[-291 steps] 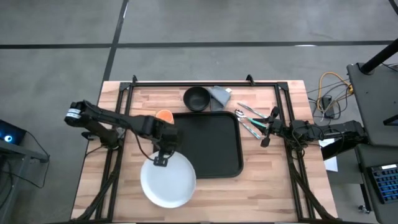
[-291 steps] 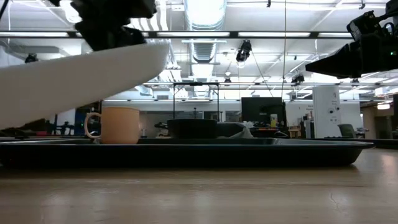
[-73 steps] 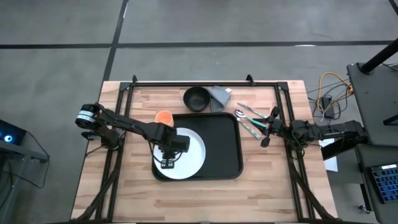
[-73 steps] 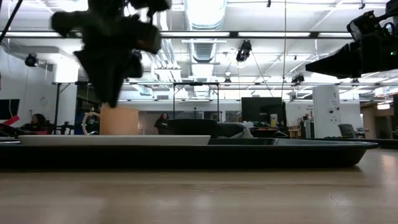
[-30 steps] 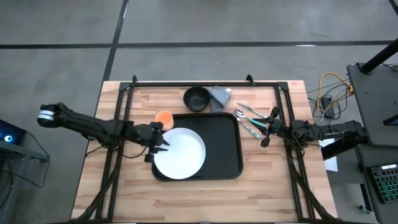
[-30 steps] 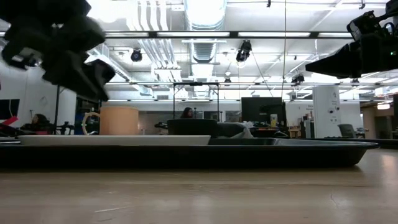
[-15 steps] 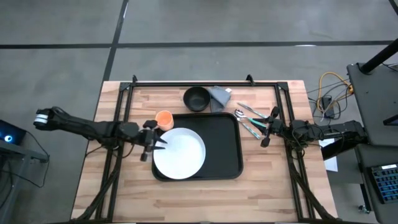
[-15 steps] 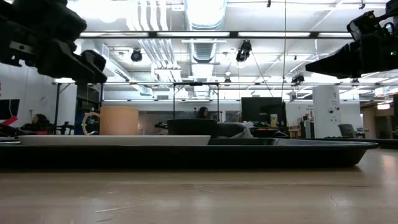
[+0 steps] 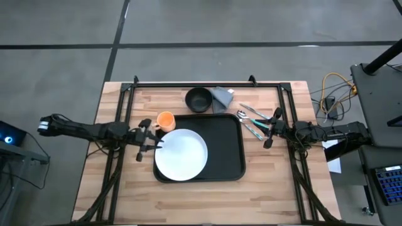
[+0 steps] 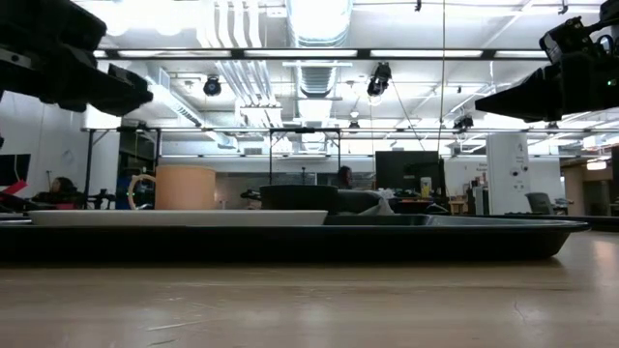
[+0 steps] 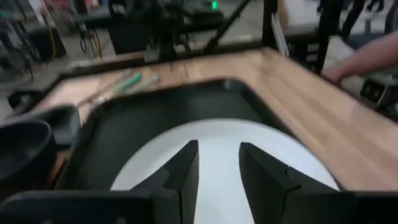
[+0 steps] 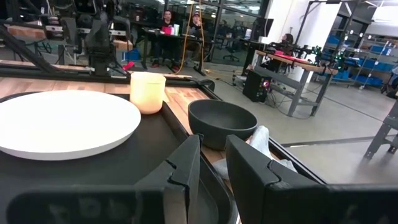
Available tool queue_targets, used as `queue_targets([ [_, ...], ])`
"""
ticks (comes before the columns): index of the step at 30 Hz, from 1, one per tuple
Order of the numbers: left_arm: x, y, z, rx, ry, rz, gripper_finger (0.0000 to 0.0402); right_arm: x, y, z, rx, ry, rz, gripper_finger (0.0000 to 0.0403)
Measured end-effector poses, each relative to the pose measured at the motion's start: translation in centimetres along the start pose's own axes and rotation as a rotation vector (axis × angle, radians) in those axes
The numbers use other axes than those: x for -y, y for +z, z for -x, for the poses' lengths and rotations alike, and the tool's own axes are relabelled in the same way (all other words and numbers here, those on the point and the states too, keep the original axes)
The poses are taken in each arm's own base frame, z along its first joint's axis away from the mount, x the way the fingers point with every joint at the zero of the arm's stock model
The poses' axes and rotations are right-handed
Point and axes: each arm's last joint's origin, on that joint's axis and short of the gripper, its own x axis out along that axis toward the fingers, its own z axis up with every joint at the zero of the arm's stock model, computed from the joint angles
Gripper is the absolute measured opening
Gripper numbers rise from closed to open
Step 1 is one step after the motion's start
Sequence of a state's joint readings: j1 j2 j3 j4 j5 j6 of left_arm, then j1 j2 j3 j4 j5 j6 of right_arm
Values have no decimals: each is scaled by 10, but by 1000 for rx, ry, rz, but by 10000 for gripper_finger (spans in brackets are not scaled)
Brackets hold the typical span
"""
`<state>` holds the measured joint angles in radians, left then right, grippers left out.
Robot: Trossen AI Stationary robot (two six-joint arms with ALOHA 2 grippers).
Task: Set up tray
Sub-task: Put the black bowl on top of the white plate
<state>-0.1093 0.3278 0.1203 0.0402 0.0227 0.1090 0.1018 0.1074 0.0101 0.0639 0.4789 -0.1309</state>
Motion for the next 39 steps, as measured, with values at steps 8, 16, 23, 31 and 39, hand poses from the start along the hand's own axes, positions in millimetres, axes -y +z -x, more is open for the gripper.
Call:
queue_targets([
  [8, 1, -9, 9, 166, 18, 10, 96, 0, 0, 0, -1, 0, 0, 68],
  [16, 1, -10, 18, 241, 26, 19, 96, 0, 0, 0, 0, 0, 0, 68],
  [23, 2, -15, 18, 185, 26, 1, 96, 0, 0, 0, -1, 0, 1, 68],
  [31, 2, -17, 16, 160, 26, -15, 96, 0, 0, 0, -1, 0, 0, 68],
  [39, 2, -17, 16, 160, 23, 10, 96, 0, 0, 0, -1, 0, 0, 68],
])
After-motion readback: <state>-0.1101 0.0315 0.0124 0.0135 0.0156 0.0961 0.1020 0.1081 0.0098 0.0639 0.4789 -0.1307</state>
